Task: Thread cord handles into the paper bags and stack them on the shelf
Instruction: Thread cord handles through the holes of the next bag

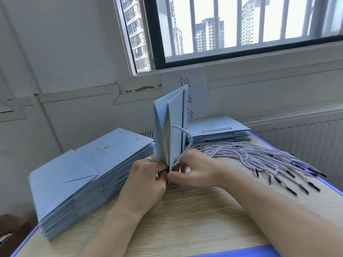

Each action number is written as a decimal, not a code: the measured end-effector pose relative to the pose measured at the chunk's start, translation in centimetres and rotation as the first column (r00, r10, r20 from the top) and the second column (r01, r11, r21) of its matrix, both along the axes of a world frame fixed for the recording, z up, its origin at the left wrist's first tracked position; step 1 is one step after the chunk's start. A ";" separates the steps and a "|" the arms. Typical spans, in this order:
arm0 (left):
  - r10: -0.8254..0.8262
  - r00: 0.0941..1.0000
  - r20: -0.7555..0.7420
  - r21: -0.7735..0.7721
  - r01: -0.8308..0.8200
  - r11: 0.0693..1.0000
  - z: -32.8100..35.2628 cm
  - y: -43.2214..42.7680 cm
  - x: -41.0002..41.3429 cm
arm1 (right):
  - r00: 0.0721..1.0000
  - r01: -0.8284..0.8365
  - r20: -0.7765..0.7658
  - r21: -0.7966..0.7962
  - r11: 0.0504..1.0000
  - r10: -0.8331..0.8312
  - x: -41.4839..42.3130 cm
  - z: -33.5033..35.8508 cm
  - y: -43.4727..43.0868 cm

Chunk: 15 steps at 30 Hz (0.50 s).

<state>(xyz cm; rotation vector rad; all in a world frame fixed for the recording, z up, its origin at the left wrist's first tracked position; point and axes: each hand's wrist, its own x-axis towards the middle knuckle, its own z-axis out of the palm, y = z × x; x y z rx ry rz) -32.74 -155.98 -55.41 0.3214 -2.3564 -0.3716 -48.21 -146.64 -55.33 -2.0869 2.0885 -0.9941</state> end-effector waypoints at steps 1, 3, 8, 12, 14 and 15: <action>-0.013 1.000 -0.007 0.007 0.013 1.000 0.1 0.1 0.0 | 0.999 -0.019 0.033 -0.006 1.000 0.019 -0.1 0.1 0.1; -0.041 0.999 -0.020 0.036 0.041 0.999 0.2 0.4 0.0 | 0.998 -0.004 0.065 -0.043 0.999 0.007 -0.2 0.3 0.4; -0.027 0.998 -0.051 0.078 0.031 0.996 0.1 0.5 0.0 | 0.999 0.048 0.027 -0.136 0.990 -0.045 0.4 0.6 0.4; -0.014 0.987 -0.158 0.039 0.020 0.999 0.3 0.8 0.3 | 0.993 0.117 0.041 -0.137 0.984 -0.112 0.5 1.1 0.9; 0.032 0.971 -0.237 -0.004 -0.034 0.999 0.6 1.0 0.4 | 0.992 0.129 0.027 -0.135 0.982 -0.126 0.6 1.4 1.2; 0.052 0.962 -0.269 -0.022 -0.060 0.998 0.7 1.1 0.3 | 0.992 0.129 0.007 -0.134 0.983 -0.129 0.5 1.5 1.2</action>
